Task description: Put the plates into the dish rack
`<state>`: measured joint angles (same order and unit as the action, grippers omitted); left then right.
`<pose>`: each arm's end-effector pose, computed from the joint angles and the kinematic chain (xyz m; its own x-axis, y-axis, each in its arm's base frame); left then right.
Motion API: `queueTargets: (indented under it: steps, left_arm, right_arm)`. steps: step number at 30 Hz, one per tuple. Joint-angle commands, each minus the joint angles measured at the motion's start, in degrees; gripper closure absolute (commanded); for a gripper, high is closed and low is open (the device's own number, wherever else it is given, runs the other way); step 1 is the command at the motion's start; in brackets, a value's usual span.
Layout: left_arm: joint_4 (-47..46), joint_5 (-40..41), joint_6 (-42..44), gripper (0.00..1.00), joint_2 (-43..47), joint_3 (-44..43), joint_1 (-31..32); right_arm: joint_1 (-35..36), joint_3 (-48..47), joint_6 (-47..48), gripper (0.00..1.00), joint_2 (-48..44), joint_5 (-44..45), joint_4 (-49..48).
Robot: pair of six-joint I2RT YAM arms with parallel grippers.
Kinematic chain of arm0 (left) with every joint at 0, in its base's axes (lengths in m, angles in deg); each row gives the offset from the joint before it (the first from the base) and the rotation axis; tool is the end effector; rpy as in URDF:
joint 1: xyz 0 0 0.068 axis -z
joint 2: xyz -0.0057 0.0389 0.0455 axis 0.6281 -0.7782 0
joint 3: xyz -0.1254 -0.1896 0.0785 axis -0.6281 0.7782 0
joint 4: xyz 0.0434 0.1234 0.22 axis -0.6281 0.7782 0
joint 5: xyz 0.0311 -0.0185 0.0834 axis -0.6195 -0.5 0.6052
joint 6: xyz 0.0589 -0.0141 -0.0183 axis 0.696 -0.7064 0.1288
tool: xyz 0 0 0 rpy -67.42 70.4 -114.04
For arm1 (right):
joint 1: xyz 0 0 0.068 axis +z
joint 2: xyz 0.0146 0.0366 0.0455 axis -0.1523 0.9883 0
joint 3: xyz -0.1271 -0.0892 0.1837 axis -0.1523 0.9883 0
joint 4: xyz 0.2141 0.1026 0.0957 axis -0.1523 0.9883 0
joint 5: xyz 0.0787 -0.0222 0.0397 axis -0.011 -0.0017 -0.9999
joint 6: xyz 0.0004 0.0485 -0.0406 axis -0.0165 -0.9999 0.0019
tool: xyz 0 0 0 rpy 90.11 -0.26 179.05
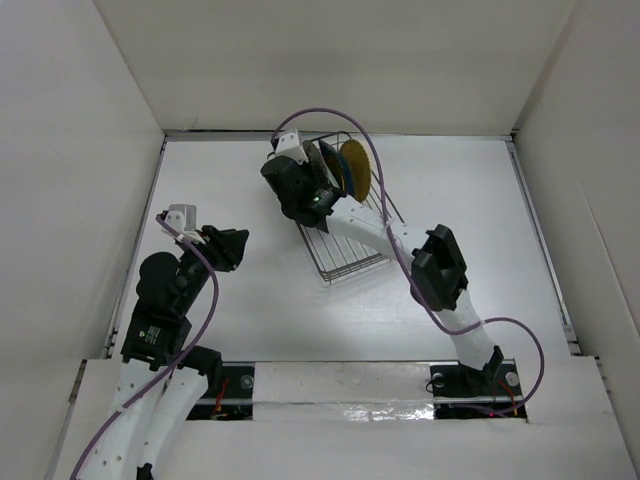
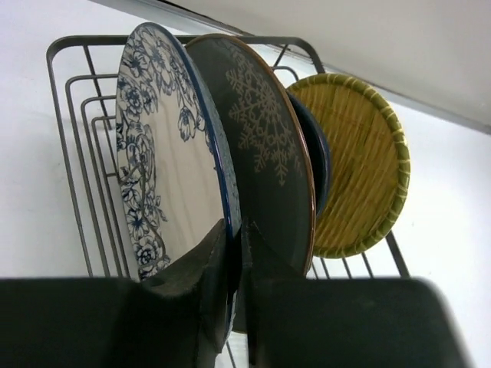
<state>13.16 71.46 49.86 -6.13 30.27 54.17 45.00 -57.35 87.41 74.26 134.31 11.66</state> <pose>0.1473 -0.0484 0.3325 -0.0964 -0.3359 -0.9370 0.4066 0.8459 -0.3451 0.3236 0.3750 0.2728 -0.2904 -0.3577 -0.8875 -0.0451 0.9316 -0.3607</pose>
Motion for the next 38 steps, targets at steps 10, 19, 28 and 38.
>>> queueTargets:
  steps: [10,19,28,38]
  left_arm:
    - [-1.4,1.2,1.0,0.58,0.0,-2.1,-0.4]
    - [-1.7,3.1,0.8,0.42,1.4,-2.1,-0.4]
    - [-1.2,5.8,0.5,0.40,2.1,-2.0,-0.4]
    - [-0.7,6.9,1.0,0.40,0.6,-2.5,-0.4]
  right_arm:
    - [0.3,13.4,-8.7,0.04,-21.5,-14.9,-10.3]
    - [0.3,47.3,-9.8,0.00,-47.7,-24.1,-29.3]
    - [-11.6,71.8,-18.5,0.24,-75.7,-25.1,-35.7]
    - [-17.5,76.1,-20.9,0.56,-74.4,-34.3,-35.2]
